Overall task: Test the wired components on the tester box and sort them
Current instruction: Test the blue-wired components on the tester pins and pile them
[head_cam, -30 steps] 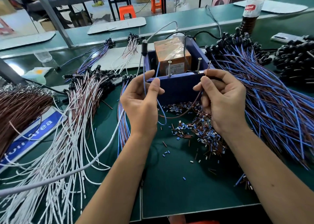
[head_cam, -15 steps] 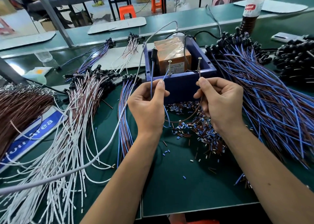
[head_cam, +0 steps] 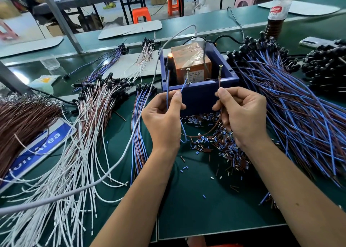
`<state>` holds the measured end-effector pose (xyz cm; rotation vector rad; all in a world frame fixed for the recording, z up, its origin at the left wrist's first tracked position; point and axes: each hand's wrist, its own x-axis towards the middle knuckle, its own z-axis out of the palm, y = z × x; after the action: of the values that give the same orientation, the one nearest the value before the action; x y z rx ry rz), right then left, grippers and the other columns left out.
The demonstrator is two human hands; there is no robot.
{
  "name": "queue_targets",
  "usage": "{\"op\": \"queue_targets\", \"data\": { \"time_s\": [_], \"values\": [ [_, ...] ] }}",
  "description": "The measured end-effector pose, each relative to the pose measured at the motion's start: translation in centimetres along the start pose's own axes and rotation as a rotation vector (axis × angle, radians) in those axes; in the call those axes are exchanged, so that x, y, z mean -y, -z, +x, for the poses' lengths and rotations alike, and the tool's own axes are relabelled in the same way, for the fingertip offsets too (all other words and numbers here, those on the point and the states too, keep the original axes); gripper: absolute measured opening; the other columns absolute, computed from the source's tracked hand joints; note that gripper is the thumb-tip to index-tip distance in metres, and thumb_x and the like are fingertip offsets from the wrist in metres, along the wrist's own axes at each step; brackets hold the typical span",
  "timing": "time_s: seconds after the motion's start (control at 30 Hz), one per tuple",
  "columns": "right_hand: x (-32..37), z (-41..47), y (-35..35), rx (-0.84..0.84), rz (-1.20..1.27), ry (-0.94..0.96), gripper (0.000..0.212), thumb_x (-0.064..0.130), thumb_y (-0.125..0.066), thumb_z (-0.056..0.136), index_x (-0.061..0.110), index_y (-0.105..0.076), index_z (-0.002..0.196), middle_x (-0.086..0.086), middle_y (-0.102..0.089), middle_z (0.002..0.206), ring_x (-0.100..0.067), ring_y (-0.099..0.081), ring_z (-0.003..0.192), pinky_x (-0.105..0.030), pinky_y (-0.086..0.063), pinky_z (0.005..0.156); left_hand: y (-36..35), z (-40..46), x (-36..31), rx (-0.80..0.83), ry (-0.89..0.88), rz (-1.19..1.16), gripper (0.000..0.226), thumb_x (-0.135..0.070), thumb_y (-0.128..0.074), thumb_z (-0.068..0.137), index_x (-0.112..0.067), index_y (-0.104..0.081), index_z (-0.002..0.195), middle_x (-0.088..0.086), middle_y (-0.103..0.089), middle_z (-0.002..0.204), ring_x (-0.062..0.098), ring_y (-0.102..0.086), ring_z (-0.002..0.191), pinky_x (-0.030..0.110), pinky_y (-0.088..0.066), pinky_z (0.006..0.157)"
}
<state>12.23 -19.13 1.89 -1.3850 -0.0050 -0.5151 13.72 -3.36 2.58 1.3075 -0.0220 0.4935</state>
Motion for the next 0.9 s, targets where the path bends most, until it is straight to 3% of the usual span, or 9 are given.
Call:
{"op": "queue_targets", "data": {
  "time_s": [0.4, 0.6, 0.77, 0.9],
  "values": [
    [0.0, 0.1, 0.1, 0.002, -0.026, 0.014, 0.021, 0.022, -0.069, 0.099, 0.015, -0.074, 0.08, -0.009, -0.072, 0.067, -0.013, -0.044, 0.033, -0.018, -0.031, 0.036, 0.0, -0.2, -0.3, -0.027, 0.003, -0.009, 0.017, -0.017, -0.073, 0.088, -0.023, -0.074, 0.073, 0.0, -0.064, 0.06, 0.01, -0.054, 0.053, 0.022, -0.044, 0.057],
    [0.4, -0.2, 0.2, -0.029, -0.026, 0.023, 0.022, 0.016, -0.066, 0.101, 0.002, -0.068, 0.085, -0.01, -0.07, 0.066, -0.014, -0.044, 0.033, -0.02, -0.032, 0.035, -0.4, -1.2, -1.0, -0.142, -0.094, -0.02, 0.019, -0.012, -0.071, 0.09, -0.021, -0.071, 0.073, -0.002, -0.061, 0.061, 0.012, -0.051, 0.054, 0.024, -0.042, 0.055],
    [1.8, 0.1, 2.0, -0.086, -0.075, 0.064, 0.023, 0.016, -0.066, 0.101, 0.003, -0.068, 0.083, -0.011, -0.07, 0.066, -0.015, -0.046, 0.035, -0.021, -0.035, 0.036, -3.7, -3.2, -2.5, 0.009, -0.174, 0.062, 0.019, -0.011, -0.071, 0.092, -0.02, -0.07, 0.076, -0.005, -0.058, 0.061, 0.007, -0.049, 0.056, 0.018, -0.041, 0.054],
    [4.6, 1.2, 6.9, -0.298, -0.295, 0.086, 0.009, 0.02, -0.069, 0.095, 0.016, -0.072, 0.087, 0.001, -0.072, 0.069, -0.014, -0.057, 0.043, -0.028, -0.045, 0.043, -9.0, -4.5, -2.9, 0.145, -0.044, 0.099, 0.022, -0.012, -0.072, 0.091, -0.02, -0.069, 0.071, -0.011, -0.054, 0.058, 0.005, -0.045, 0.055, 0.022, -0.04, 0.053]
  ]
}}
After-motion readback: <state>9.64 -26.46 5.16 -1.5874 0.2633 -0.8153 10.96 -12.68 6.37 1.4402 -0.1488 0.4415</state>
